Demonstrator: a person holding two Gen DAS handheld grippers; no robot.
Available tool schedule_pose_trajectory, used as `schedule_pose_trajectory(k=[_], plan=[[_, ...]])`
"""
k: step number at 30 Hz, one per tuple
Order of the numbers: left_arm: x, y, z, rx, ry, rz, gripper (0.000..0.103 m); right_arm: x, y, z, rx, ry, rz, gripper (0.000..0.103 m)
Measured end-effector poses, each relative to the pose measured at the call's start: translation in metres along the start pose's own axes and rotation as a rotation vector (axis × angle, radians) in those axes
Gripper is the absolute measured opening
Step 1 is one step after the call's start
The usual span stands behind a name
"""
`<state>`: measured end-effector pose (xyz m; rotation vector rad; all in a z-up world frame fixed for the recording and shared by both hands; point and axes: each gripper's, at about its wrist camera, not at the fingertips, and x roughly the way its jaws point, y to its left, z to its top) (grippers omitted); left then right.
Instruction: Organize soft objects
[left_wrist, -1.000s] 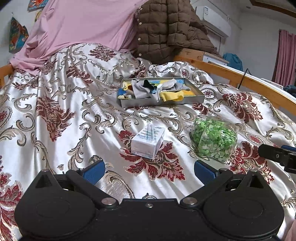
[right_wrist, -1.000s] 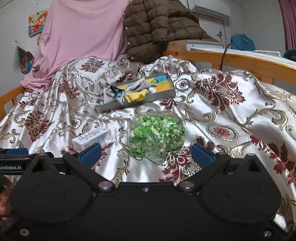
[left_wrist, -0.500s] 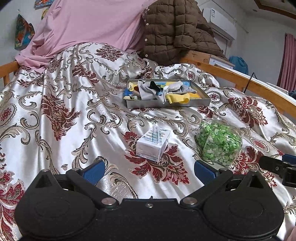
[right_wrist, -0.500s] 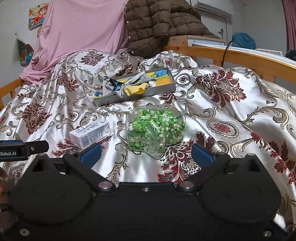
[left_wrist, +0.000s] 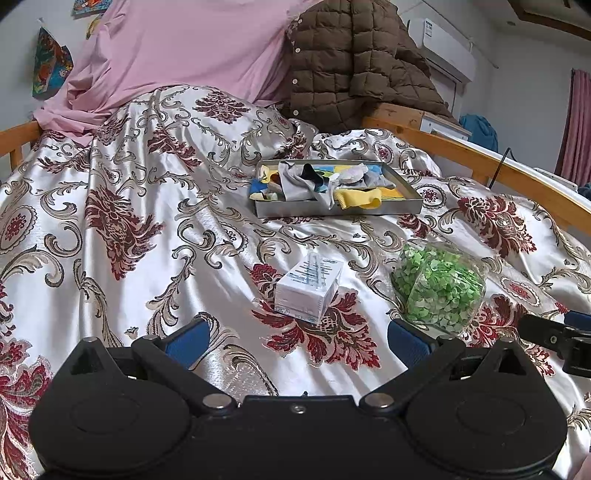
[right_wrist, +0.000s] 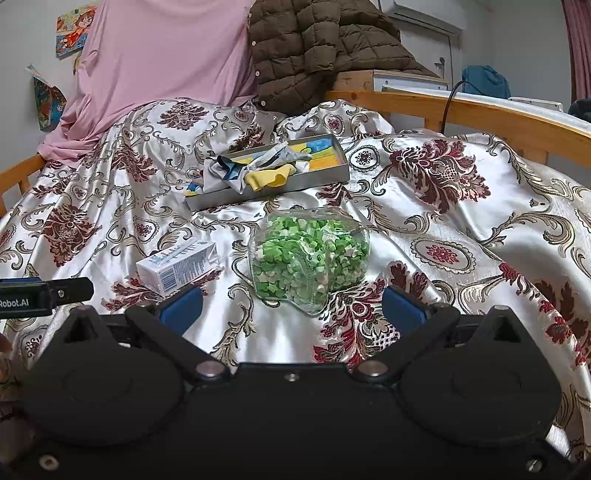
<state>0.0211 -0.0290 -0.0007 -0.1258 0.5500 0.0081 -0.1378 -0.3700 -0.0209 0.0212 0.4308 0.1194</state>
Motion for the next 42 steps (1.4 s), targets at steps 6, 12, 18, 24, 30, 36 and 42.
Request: schedule_pose_trajectory(k=[6, 12, 18, 24, 30, 36, 42], plan=[[0.0, 0.0001, -0.0002, 0.0, 0.0, -0.001, 0.102, -0.0003, -0.0014, -0.0007, -0.003, 0.0, 0.001, 0.102], [-0.0005, 0.0012, -0.0001, -0.006, 0.003, -0.004, 0.102, -0.0003, -0.001, -0.0007, -0.003, 0.0, 0.001, 0.102], [-0.0009, 0.0014, -0.0004, -0.006, -0.001, -0.006, 0.102, -0.0001, -0.0016, -0.0008, -0.004, 0.0, 0.0, 0.102], [-0.001, 0.0007, -0.0007, -0.009, 0.0, -0.005, 0.102, 0.001, -0.0051, -0.001, -0.005, 0.0, -0.002, 0.102], [-0.0015, 0.0001, -0.0014, -0.011, 0.003, -0.004, 0.102, 0.001, -0.0051, -0.001, -0.005, 0.001, -0.001, 0.102], [-0.0018, -0.0003, -0.0029, -0.012, 0.0, -0.005, 0.102, 0.002, -0.0067, -0.0016, -0.008, -0.001, -0.003, 0.102], [-0.0023, -0.0014, -0.0035, -0.034, 0.008, -0.014, 0.102, 0.0024, -0.0066, -0.0021, -0.01, -0.001, -0.004, 0.102]])
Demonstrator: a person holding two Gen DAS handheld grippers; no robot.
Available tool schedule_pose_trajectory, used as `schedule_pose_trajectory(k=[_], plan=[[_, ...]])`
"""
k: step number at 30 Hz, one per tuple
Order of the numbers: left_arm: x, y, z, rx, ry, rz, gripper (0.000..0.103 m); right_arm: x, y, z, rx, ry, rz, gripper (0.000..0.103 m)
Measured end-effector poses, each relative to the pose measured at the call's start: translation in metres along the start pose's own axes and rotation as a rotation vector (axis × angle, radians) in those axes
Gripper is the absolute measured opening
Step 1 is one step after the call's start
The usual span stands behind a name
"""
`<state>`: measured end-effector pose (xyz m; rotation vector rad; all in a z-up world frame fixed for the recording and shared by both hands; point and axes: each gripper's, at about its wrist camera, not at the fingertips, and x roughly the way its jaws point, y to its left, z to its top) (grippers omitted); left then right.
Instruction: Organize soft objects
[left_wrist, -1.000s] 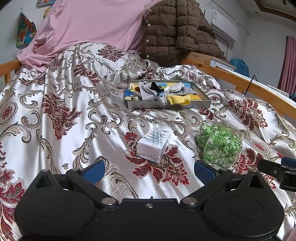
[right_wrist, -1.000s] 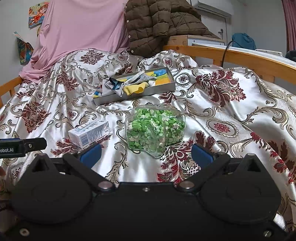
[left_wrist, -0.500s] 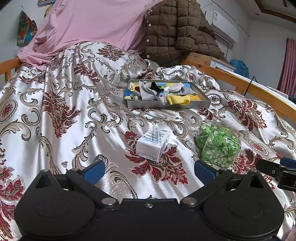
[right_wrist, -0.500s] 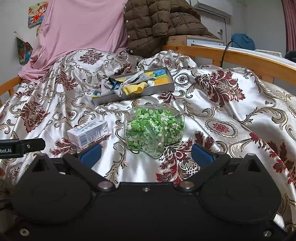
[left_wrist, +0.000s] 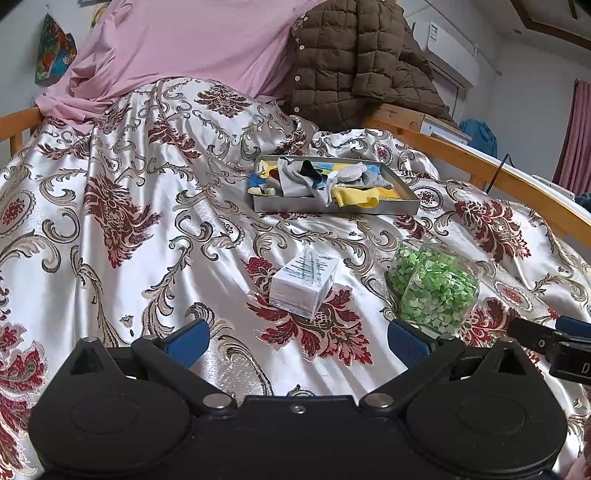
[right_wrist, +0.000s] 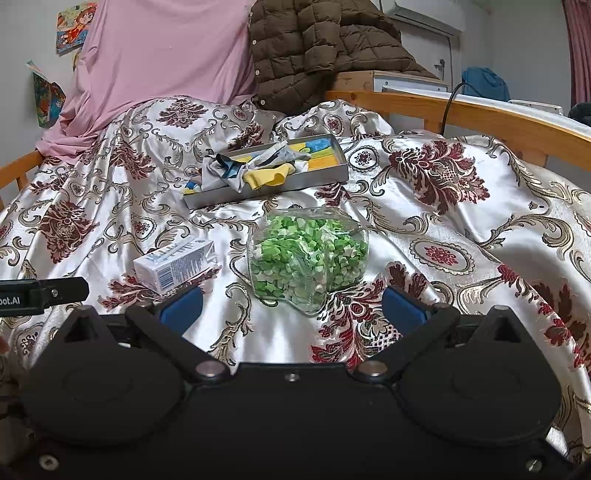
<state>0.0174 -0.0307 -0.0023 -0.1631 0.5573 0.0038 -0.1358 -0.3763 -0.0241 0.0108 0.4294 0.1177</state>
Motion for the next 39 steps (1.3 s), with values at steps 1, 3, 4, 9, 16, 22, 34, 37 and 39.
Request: schedule_pose_trajectory(k=[1, 3, 4, 9, 16, 22, 34, 37, 39], plan=[[0.0, 0.0, 0.0, 0.003, 0.0, 0.001, 0.102, 0.0, 0.001, 0.0, 0.001, 0.0, -0.001, 0.102], [0.0, -0.001, 0.0, 0.008, -0.003, 0.002, 0.102, 0.0, 0.0, 0.0, 0.001, -0.001, 0.001, 0.102], [-0.001, -0.001, 0.0, 0.009, -0.004, 0.004, 0.102, 0.001, -0.001, 0.0, 0.001, -0.002, 0.002, 0.102], [-0.003, 0.0, -0.001, 0.01, -0.017, 0.011, 0.102, 0.002, -0.004, 0.002, -0.003, -0.002, 0.007, 0.102], [-0.005, -0.001, -0.003, -0.013, -0.005, -0.003, 0.102, 0.002, -0.003, 0.001, -0.003, -0.004, 0.009, 0.102], [-0.007, -0.002, -0.004, -0.012, -0.014, -0.024, 0.102, 0.005, -0.007, 0.003, -0.016, -0.004, 0.02, 0.102], [-0.009, -0.001, -0.003, -0.021, -0.025, -0.027, 0.102, 0.004, -0.01, 0.004, -0.019, -0.01, 0.032, 0.102], [-0.009, 0.001, -0.002, -0.023, -0.03, -0.025, 0.102, 0.004, -0.011, 0.004, -0.02, -0.01, 0.034, 0.102], [-0.01, 0.001, -0.002, -0.025, -0.032, -0.021, 0.102, 0.004, -0.011, 0.005, -0.021, -0.011, 0.034, 0.103]])
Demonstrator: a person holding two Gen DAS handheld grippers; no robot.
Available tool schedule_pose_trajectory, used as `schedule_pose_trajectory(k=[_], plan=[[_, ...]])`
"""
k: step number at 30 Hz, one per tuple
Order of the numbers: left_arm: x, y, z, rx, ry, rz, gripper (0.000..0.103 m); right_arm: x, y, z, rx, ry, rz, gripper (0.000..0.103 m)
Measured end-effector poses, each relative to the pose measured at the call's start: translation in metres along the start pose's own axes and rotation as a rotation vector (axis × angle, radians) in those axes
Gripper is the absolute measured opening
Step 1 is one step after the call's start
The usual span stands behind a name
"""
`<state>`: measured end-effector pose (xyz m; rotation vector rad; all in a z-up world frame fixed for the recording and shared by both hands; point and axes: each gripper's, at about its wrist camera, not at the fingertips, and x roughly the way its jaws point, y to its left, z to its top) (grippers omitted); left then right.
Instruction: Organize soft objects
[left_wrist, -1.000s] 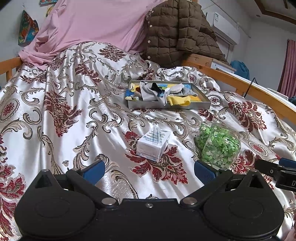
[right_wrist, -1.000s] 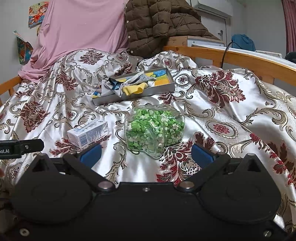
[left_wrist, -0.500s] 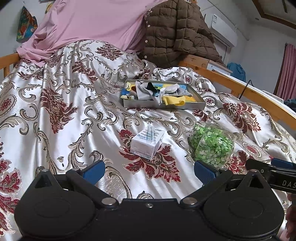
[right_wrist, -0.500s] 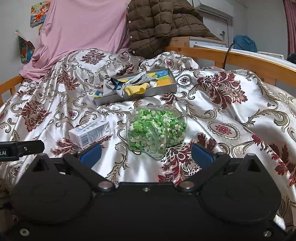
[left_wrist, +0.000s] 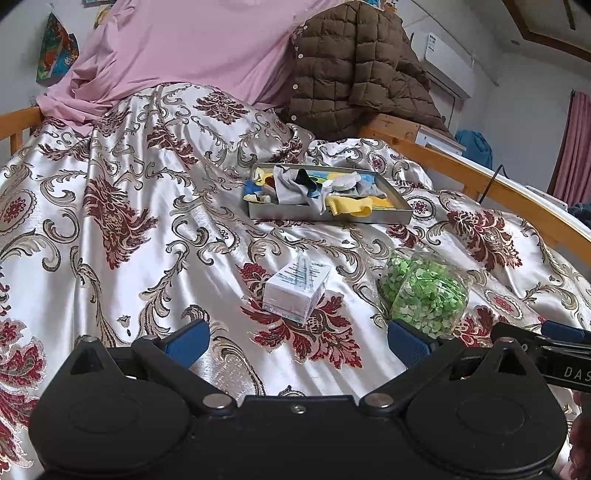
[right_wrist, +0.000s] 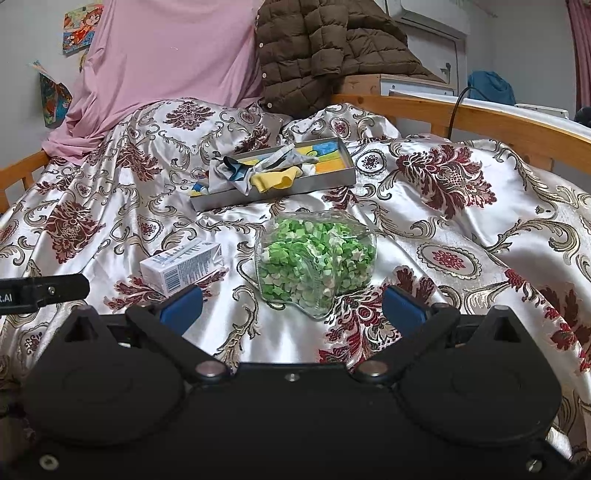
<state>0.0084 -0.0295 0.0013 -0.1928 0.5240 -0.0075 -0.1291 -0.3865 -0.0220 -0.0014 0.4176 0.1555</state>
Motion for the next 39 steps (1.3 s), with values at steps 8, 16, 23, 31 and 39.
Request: schedule_pose_trajectory(k=[8, 16, 23, 31, 39], plan=[[-0.0002, -0.001, -0.0005, 0.023, -0.002, 0.006, 0.102, 0.0001, -0.0001, -0.0002, -0.001, 0.0, 0.001, 0.102], [-0.0014, -0.0022, -0.0007, 0.028, -0.006, 0.006, 0.102, 0.0001, 0.0002, -0.0002, -0.001, -0.001, 0.0, 0.102], [-0.0013, -0.0021, -0.0008, 0.028, -0.006, 0.007, 0.102, 0.0, 0.0002, -0.0002, -0.002, 0.0, 0.001, 0.102], [-0.0018, -0.0019, -0.0012, 0.028, -0.007, 0.007, 0.102, 0.0005, -0.002, -0.0003, -0.006, 0.0, 0.004, 0.102], [-0.002, -0.0023, -0.0014, 0.03, -0.011, 0.011, 0.102, 0.0006, -0.0042, -0.0004, -0.009, 0.001, 0.006, 0.102]])
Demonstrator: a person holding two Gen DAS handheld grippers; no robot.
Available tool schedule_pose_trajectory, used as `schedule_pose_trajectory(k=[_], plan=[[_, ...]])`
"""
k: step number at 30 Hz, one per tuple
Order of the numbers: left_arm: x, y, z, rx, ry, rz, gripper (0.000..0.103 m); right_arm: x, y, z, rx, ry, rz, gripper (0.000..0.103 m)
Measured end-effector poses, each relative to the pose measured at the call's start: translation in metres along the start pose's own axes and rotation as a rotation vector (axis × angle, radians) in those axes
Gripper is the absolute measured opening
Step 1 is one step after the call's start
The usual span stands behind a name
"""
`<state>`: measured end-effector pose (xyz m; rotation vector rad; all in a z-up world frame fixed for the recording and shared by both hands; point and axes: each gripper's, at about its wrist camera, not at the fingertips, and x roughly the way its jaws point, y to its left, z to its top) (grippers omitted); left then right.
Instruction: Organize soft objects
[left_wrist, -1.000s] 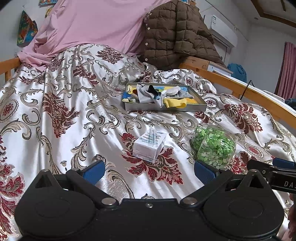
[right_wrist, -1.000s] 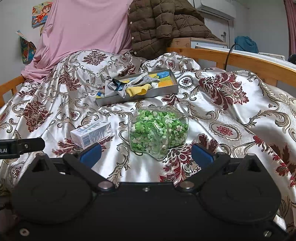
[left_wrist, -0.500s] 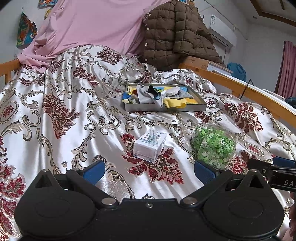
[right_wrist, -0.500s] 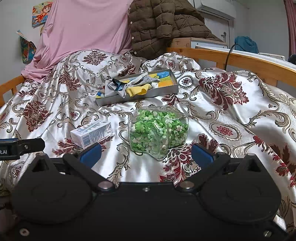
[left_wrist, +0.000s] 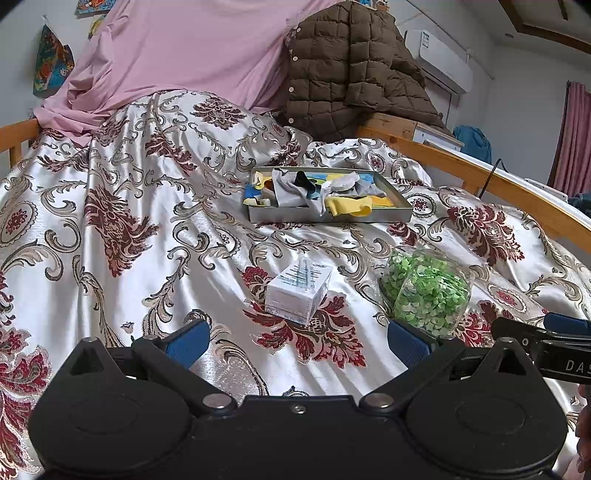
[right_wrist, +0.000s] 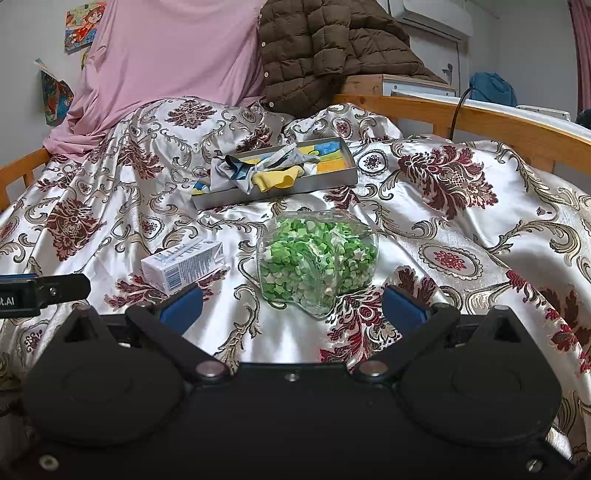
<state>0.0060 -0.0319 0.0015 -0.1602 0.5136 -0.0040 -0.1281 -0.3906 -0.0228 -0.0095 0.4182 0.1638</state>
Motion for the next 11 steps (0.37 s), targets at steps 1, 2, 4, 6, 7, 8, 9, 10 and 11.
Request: schedule_pose_trajectory(k=[1, 2, 4, 6, 7, 8, 9, 10, 11], plan=[[-0.0001, -0.0002, -0.0001, 0.001, 0.0, 0.003, 0.102, 0.0001, -0.0012, 0.0, -0.001, 0.0, 0.002, 0.102], [0.0001, 0.0, -0.0001, 0.001, 0.0, 0.002, 0.102, 0.0001, -0.001, 0.0, 0.0, 0.0, 0.002, 0.102], [0.0, -0.0003, -0.0002, 0.0, 0.0, 0.002, 0.102, 0.0002, -0.0008, 0.0001, -0.001, 0.0, 0.001, 0.102], [0.0, -0.0001, -0.0001, 0.002, 0.0, 0.002, 0.102, 0.0001, -0.0009, 0.0, -0.001, 0.001, 0.001, 0.102], [0.0, 0.0, -0.0001, 0.002, -0.001, 0.002, 0.102, 0.0002, -0.0008, 0.0001, -0.001, 0.001, 0.001, 0.102], [0.0001, 0.0, -0.0001, 0.002, -0.001, 0.002, 0.102, 0.0002, -0.0008, 0.0002, -0.001, 0.001, 0.001, 0.102], [-0.0002, -0.0002, -0.0001, 0.002, -0.002, 0.001, 0.102, 0.0002, -0.0008, 0.0001, -0.001, 0.001, 0.001, 0.102], [0.0005, 0.0001, -0.0004, 0.002, -0.001, 0.0, 0.102, 0.0002, -0.0007, 0.0001, -0.001, 0.001, 0.001, 0.102], [0.0007, 0.0, -0.0004, 0.001, 0.0, 0.0, 0.102, 0.0002, -0.0007, 0.0002, -0.001, 0.001, 0.001, 0.102]])
